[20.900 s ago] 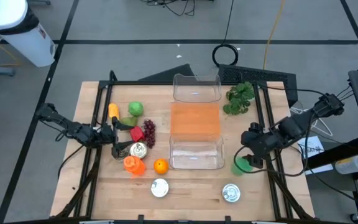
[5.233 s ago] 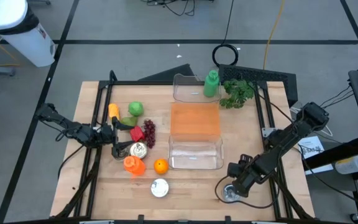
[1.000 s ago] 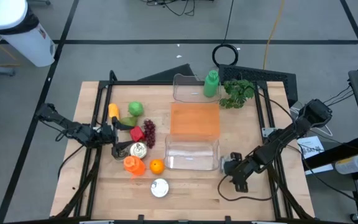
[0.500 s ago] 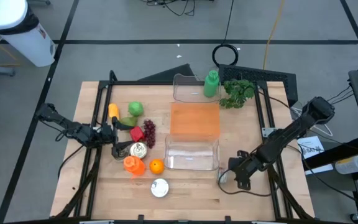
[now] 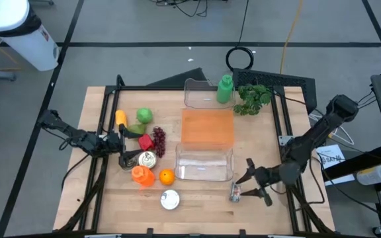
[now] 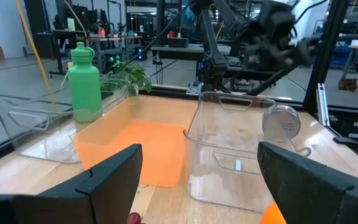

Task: Pick & Place Food Item
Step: Put the right green tuna can into the orange bin

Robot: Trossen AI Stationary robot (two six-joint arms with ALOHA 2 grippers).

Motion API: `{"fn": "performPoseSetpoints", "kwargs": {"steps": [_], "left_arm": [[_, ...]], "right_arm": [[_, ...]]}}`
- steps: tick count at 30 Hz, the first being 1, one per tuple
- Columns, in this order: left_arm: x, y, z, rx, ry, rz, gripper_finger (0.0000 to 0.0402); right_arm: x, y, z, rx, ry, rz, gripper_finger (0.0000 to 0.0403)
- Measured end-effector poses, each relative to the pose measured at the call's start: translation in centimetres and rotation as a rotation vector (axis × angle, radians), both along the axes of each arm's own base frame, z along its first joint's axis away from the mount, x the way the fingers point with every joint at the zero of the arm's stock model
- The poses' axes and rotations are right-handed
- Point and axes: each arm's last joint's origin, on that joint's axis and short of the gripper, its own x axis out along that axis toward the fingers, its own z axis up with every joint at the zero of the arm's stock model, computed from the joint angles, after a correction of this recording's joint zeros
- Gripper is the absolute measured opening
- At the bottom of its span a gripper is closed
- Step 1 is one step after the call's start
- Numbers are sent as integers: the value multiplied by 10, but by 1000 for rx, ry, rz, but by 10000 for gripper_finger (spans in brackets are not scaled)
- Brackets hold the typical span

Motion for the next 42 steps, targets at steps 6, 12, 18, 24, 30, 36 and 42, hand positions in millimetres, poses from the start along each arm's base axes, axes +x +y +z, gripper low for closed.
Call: {"fn": "performPoseSetpoints", "kwargs": {"steps": [6, 12, 18, 24, 30, 36, 42], "left_arm": [[0, 0, 0, 0, 0, 0, 333], [0, 0, 0, 0, 1, 0, 333], [0, 0, 0, 1, 1, 0, 333], [0, 0, 0, 1, 1, 0, 333], [0, 0, 0, 1, 1, 0, 333], [0, 0, 0, 1, 1, 0, 333], [0, 0, 0, 1, 1, 0, 333]], "right_arm": [[19, 14, 21, -201, -117, 26, 237], [43, 37, 40, -536, 217, 54, 306], [54, 49, 21, -790, 507, 110, 319], [56, 62, 4, -859, 570, 293, 314], [53, 62, 2, -1024, 528, 328, 314], [49, 56, -3, -1164, 543, 376, 313], [43, 49, -20, -1263, 553, 440, 313]]}}
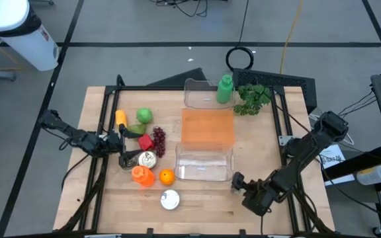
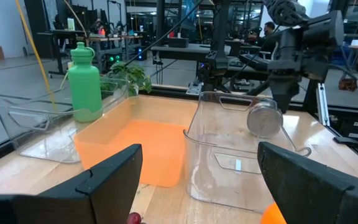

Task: Pick & Place Food Item
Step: Put the right green tuna can into the orange bin

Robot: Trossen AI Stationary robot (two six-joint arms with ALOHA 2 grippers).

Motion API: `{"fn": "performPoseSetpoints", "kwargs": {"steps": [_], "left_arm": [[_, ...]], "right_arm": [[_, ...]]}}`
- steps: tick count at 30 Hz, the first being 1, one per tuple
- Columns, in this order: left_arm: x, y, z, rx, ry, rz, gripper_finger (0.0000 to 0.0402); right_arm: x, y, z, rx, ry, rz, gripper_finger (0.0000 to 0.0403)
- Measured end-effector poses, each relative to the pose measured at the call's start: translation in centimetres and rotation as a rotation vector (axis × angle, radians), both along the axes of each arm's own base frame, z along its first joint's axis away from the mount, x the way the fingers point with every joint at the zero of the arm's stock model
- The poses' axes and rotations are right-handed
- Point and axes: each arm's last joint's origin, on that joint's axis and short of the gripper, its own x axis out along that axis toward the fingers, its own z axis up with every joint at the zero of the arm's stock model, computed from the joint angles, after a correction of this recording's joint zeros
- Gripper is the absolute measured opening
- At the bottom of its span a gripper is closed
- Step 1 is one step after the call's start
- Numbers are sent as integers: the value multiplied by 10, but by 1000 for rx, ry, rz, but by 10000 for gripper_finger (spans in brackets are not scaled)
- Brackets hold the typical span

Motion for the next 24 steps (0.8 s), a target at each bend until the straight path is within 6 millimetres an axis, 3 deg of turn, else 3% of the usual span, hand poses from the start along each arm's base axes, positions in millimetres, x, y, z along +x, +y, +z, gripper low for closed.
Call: {"fn": "performPoseSetpoints", "kwargs": {"steps": [13, 24], "left_arm": [[0, 0, 0, 0, 0, 0, 333], [0, 0, 0, 0, 0, 0, 333]], "right_arm": [[-8, -14, -24, -66, 28, -17, 299], [-10, -17, -23, -17, 36, -115, 183]]}}
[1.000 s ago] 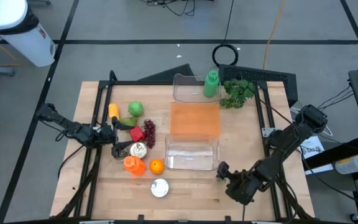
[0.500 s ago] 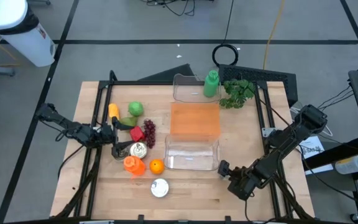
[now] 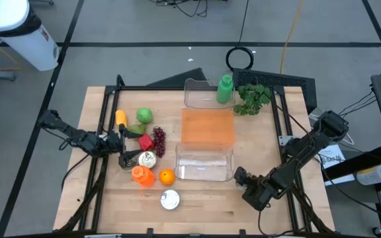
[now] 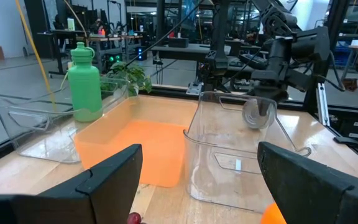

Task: Pick & Place Food Item
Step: Put the right green tuna can into the orange bin

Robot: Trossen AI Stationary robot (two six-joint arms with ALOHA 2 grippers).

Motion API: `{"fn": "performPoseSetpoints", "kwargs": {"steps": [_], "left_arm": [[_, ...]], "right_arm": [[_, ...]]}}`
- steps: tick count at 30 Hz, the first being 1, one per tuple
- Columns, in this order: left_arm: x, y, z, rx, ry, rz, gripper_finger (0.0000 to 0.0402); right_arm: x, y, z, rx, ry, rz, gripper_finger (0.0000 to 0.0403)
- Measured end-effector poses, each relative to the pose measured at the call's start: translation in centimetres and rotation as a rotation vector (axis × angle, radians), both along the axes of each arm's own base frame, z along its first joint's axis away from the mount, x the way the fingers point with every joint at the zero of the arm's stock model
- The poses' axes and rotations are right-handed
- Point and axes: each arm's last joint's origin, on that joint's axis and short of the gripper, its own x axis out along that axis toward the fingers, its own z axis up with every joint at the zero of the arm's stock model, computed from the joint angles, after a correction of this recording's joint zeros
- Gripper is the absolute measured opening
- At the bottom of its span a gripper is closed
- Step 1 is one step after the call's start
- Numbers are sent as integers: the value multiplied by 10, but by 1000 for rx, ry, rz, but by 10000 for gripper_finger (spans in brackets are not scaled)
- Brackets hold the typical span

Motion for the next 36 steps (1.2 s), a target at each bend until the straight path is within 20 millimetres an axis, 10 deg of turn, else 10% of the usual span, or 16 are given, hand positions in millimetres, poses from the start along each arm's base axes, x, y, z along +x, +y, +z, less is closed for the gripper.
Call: {"fn": "performPoseSetpoints", "kwargs": {"steps": [15, 24, 36], "left_arm": [[0, 0, 0, 0, 0, 0, 333], [0, 0, 0, 0, 0, 0, 333], [0, 0, 0, 0, 0, 0, 333]], "right_arm": [[-14, -46, 73, 606, -212, -748, 135], [-1, -117, 113, 543, -813, -1124, 135], [74, -226, 65, 832, -805, -1212, 135]]}}
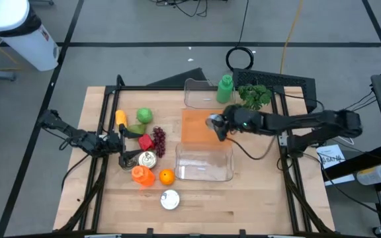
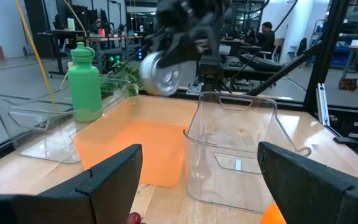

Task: Pick & Place Food Item
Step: Put the right green tuna can into the orange bin

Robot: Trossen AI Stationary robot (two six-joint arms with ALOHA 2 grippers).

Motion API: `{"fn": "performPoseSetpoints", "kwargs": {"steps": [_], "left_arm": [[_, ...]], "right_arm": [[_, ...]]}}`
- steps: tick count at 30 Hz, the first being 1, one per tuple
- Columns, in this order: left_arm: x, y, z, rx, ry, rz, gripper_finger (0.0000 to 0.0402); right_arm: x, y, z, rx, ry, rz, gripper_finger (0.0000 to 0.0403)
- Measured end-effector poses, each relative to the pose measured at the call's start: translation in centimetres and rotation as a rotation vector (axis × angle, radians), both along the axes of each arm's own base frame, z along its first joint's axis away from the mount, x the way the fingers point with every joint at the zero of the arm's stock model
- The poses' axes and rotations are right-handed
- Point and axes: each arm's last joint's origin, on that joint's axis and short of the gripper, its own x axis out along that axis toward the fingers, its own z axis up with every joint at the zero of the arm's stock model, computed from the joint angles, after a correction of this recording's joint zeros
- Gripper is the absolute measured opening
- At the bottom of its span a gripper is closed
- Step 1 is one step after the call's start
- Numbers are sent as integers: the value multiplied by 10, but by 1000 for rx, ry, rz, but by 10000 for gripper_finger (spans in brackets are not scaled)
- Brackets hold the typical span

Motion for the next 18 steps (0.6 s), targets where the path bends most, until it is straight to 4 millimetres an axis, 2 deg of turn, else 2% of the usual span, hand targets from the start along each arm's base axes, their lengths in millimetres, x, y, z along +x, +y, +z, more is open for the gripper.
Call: {"fn": "performPoseSetpoints", "kwargs": {"steps": [4, 11, 18], "left_arm": [[0, 0, 0, 0, 0, 0, 333], [0, 0, 0, 0, 0, 0, 333], [0, 0, 0, 0, 0, 0, 333]], "right_arm": [[15, -10, -20, 43, 10, 20, 135], [31, -7, -58, 117, 104, 34, 139], [35, -7, -69, 82, 155, 60, 170]]}}
